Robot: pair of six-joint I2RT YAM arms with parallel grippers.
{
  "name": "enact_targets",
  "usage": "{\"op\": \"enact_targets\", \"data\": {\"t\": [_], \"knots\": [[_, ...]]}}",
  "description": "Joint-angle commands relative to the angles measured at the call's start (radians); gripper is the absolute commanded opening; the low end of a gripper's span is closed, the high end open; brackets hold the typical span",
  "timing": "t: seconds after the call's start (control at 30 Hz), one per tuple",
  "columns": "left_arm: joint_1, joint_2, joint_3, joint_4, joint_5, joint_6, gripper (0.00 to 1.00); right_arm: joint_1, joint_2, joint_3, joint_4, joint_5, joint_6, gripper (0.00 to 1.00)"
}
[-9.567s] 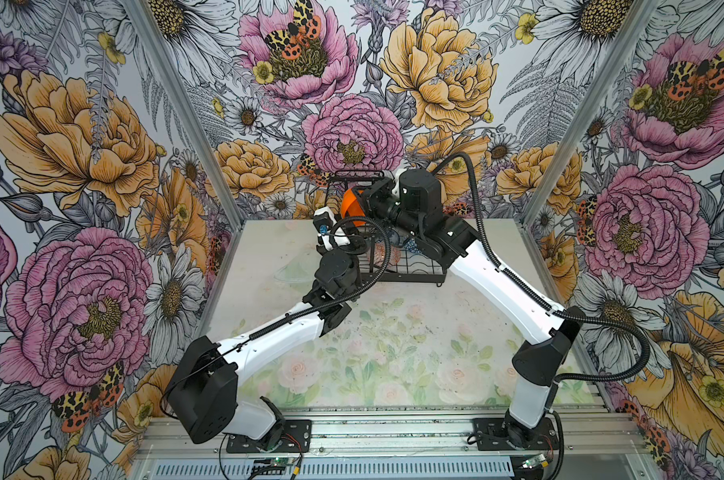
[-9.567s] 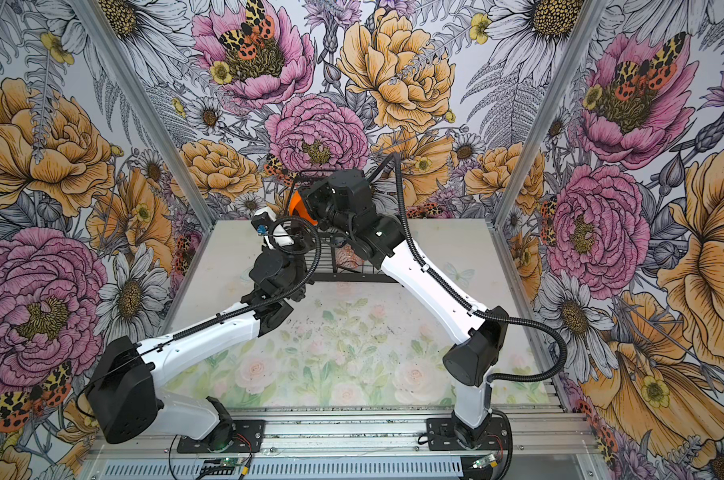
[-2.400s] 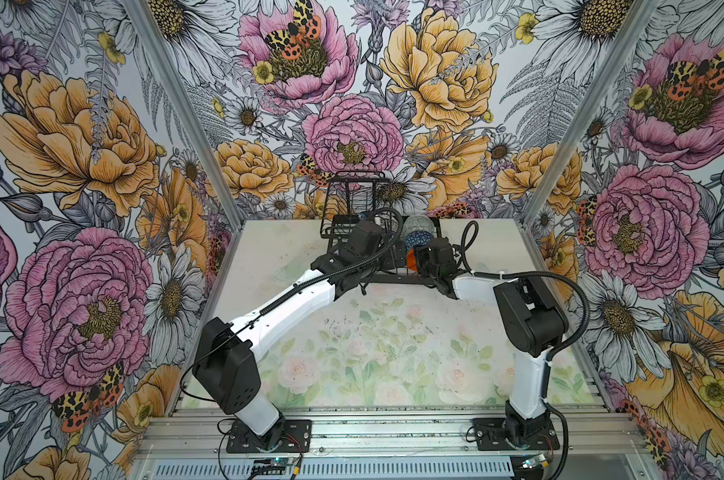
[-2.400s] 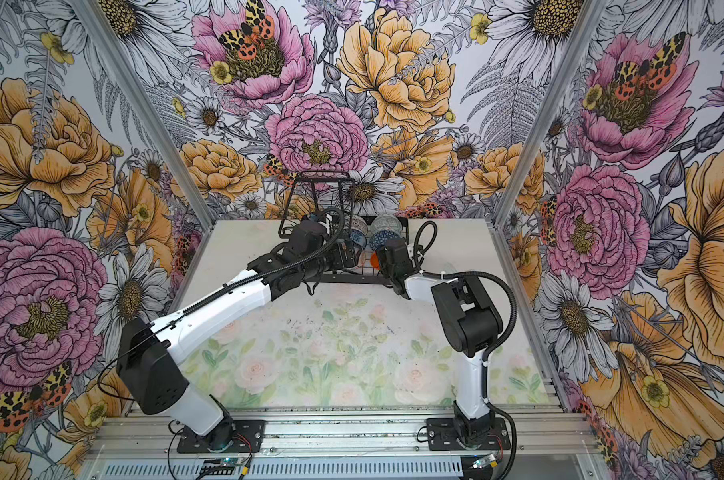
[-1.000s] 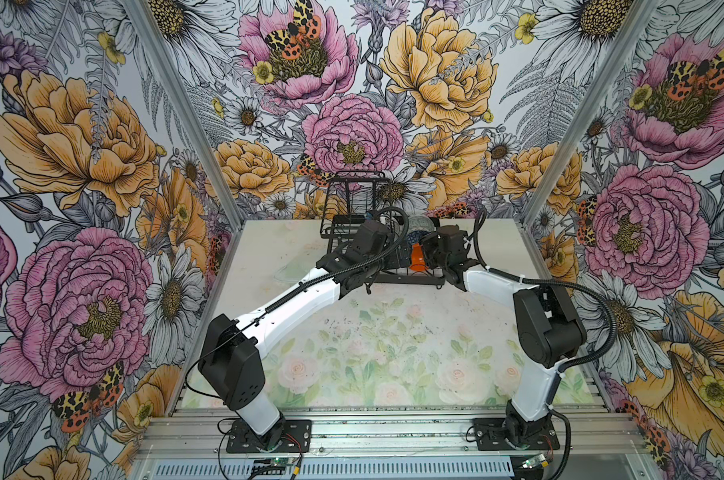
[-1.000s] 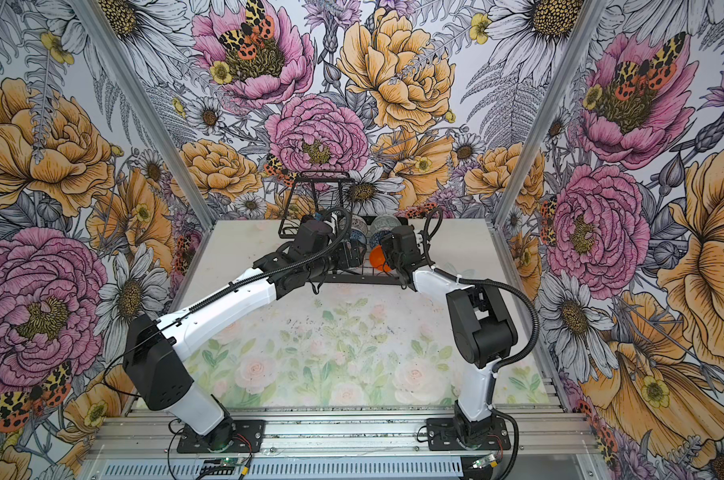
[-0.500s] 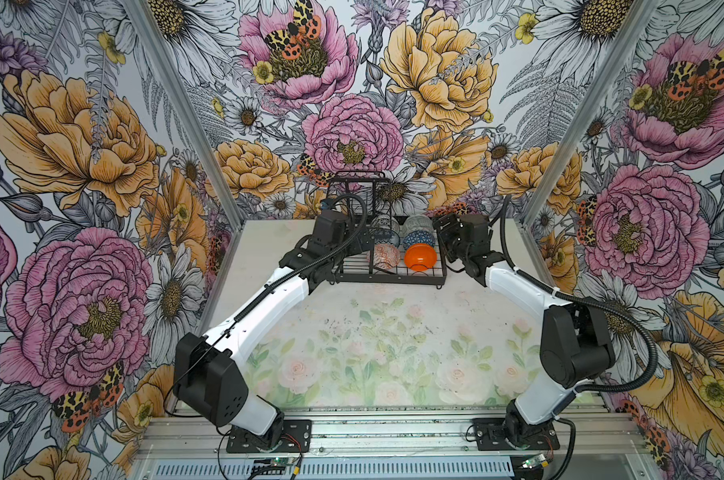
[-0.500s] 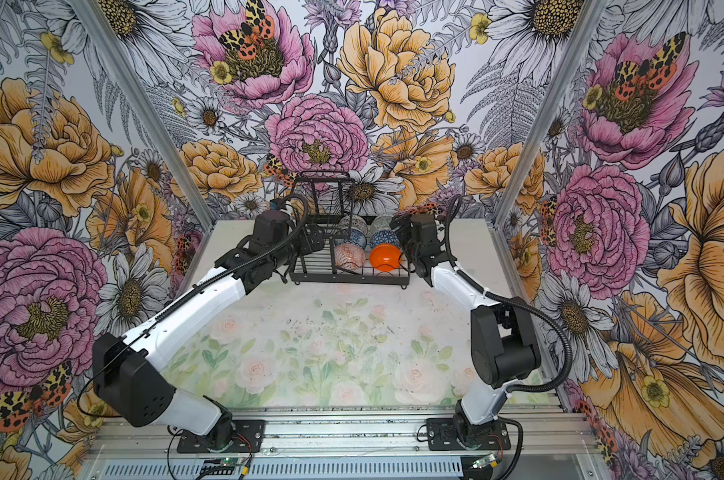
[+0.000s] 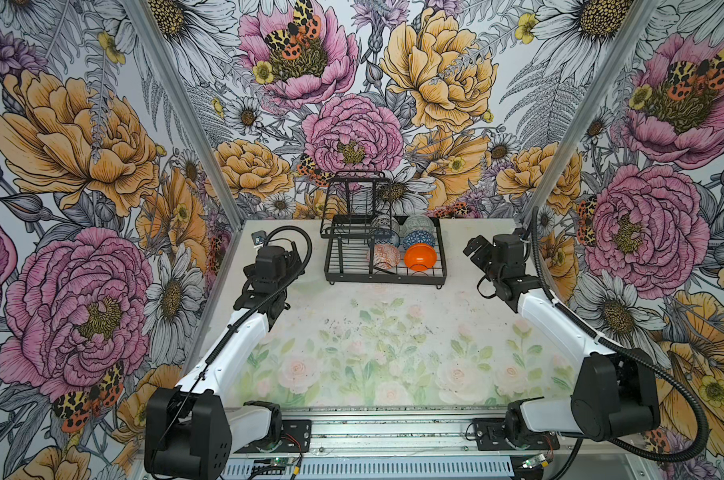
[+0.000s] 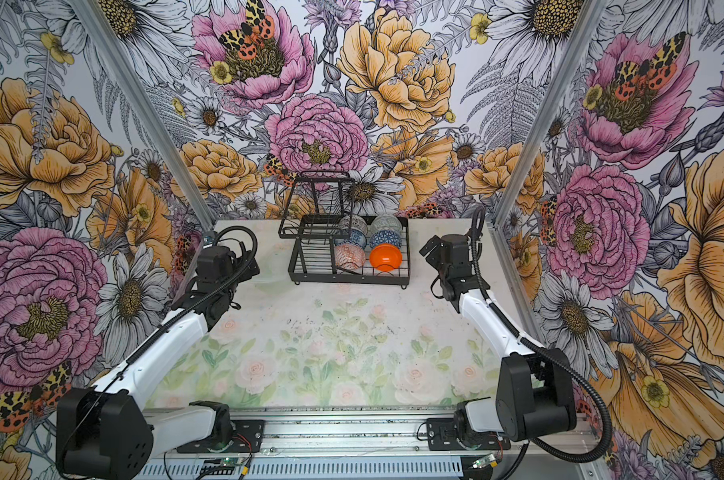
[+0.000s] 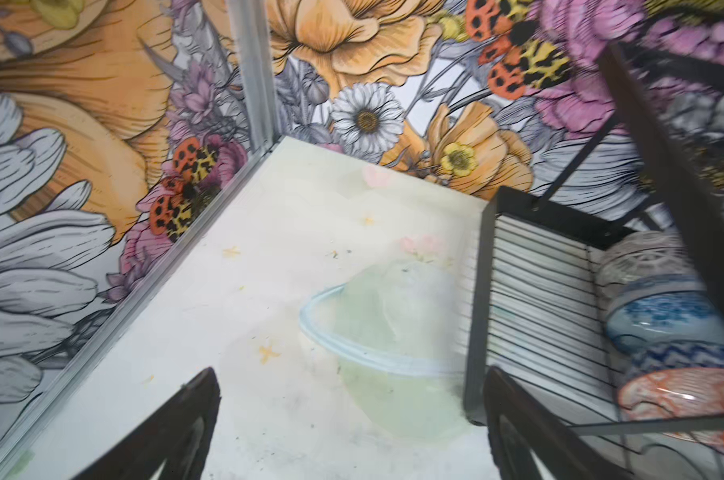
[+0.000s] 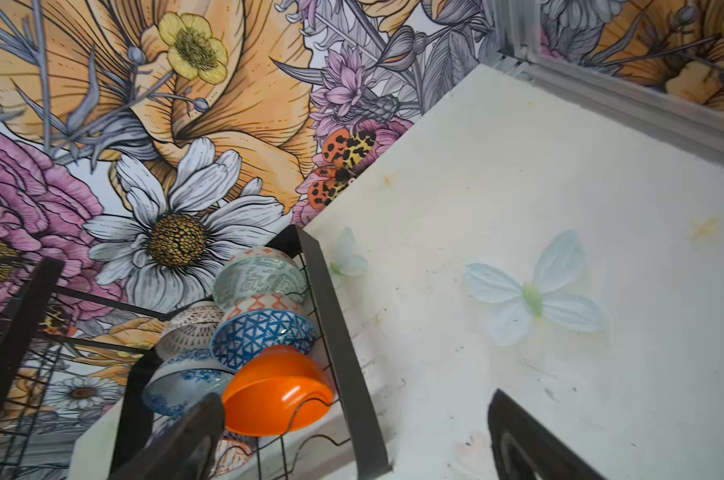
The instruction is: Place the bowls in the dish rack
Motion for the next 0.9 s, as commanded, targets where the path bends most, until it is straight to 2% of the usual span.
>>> {"op": "enact_targets", "data": {"t": [0.0,0.13,0.2,0.33,0.5,0.73,0.87], "knots": [[0.057,0.0,-0.105,0.246,-0.057,0.078,0.99,-0.009,-0.042,-0.051,-0.016,0.16,-0.15,0.99],[0.079,0.055,-0.208,0.342,-0.1,0.171,0.99,-0.011,-0.059,-0.116,-0.015,0.386,-0.197,0.99],[0.093,0.073,-0.257,0.388,-0.125,0.141,0.99,-0.01,-0.06,-0.143,-0.013,0.502,-0.255,0.99],[0.144,0.085,-0.326,0.483,-0.023,0.084,0.99,-0.015,-0.056,-0.217,0.068,0.595,-0.368,1.0],[0.176,0.144,-0.32,0.59,0.005,0.067,0.99,-0.039,-0.073,-0.383,0.292,0.587,-0.419,1.0],[0.194,0.222,-0.258,0.596,0.056,0.064,0.99,-0.085,0.005,-0.451,0.555,0.525,-0.507,0.99],[0.182,0.195,-0.315,0.685,0.093,0.091,0.99,-0.124,0.068,-0.451,0.695,0.367,-0.553,1.0]]}}
